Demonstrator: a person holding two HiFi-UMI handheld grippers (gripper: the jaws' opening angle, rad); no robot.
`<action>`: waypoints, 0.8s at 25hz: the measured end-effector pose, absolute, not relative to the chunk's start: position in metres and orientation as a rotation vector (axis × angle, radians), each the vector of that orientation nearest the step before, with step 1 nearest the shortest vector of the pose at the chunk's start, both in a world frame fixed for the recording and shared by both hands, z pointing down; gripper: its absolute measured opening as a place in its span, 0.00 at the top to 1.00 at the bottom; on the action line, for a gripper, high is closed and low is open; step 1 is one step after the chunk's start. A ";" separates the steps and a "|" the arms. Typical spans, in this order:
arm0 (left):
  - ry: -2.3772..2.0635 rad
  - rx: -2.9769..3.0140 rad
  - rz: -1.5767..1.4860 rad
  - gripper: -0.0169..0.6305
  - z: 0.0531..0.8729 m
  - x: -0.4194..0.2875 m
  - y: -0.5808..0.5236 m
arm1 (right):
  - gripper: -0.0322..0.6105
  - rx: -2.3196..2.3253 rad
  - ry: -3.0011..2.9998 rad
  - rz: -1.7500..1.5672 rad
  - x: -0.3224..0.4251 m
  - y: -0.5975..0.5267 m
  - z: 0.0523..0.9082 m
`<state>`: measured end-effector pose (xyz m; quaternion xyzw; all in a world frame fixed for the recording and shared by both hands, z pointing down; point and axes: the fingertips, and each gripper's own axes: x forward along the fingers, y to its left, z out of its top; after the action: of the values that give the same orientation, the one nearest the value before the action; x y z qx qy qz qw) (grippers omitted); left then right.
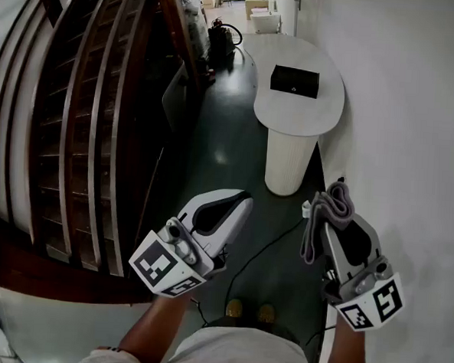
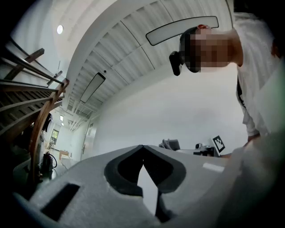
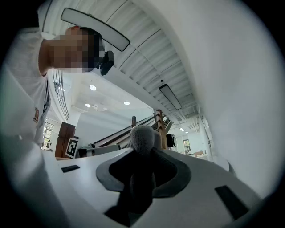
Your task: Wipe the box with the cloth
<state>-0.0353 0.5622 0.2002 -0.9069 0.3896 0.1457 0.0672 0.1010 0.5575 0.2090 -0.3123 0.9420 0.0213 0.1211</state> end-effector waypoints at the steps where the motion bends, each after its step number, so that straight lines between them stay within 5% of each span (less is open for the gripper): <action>1: 1.173 -2.732 0.439 0.95 0.199 -0.036 0.562 | 0.79 -0.911 2.750 0.065 0.100 0.558 0.208; 20: 1.107 -2.703 0.448 0.95 0.193 -0.082 0.553 | 0.79 -1.019 2.719 0.105 0.076 0.558 0.205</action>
<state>-0.0823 0.5534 0.1933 -0.9107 0.3730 0.1509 0.0931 0.0756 0.5576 0.2053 -0.3484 0.9292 0.0360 0.1179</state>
